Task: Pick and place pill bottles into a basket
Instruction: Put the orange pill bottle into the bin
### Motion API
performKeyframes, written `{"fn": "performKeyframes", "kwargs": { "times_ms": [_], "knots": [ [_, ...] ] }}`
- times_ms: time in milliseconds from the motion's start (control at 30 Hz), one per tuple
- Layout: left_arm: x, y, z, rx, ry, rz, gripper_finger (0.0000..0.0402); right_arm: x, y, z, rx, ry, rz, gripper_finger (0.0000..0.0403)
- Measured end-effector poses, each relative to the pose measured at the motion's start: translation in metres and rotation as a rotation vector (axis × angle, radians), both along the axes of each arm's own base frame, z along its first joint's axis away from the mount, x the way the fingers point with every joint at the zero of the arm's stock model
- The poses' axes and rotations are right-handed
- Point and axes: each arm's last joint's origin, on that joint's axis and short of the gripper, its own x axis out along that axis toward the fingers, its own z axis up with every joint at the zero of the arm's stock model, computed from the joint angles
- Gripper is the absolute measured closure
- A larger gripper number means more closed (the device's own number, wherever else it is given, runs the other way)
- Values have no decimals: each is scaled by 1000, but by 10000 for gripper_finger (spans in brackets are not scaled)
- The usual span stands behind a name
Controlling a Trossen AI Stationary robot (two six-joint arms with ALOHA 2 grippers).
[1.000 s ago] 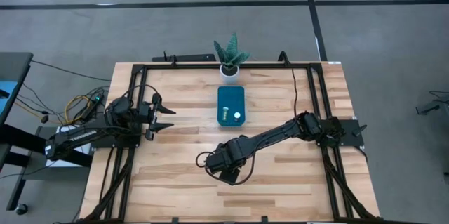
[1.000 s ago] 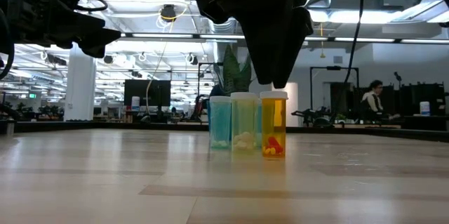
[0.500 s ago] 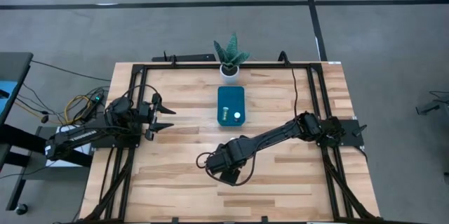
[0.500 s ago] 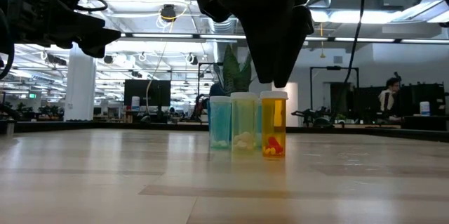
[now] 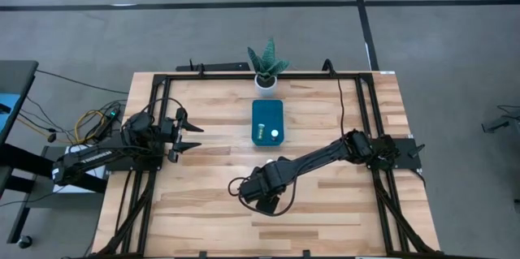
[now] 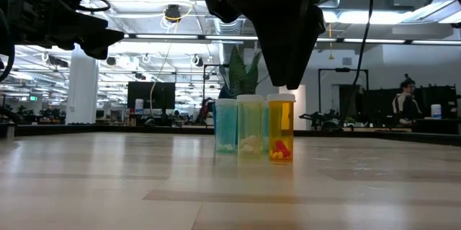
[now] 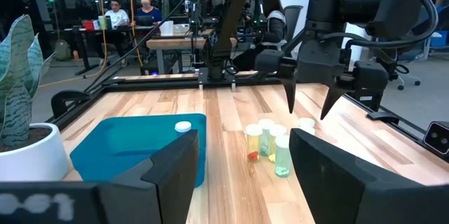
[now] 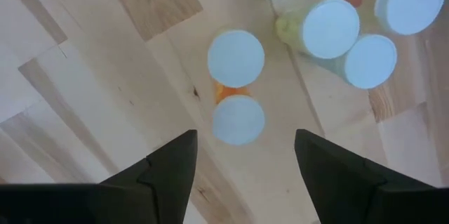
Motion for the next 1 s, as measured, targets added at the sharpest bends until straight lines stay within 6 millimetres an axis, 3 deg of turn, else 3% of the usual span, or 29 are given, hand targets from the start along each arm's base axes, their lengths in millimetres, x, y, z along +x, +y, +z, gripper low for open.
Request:
{"fn": "performKeyframes", "kwargs": {
  "times_ms": [433,600,1000],
  "knots": [
    [0,0,0,0,0,0,189,2,2,-1,-6,-27,5,168],
    [0,0,0,0,1,0,189,6,7,-21,-14,3,26,168],
    [0,0,0,0,0,0,189,6,9,-22,-17,1,31,168]
  ]
}}
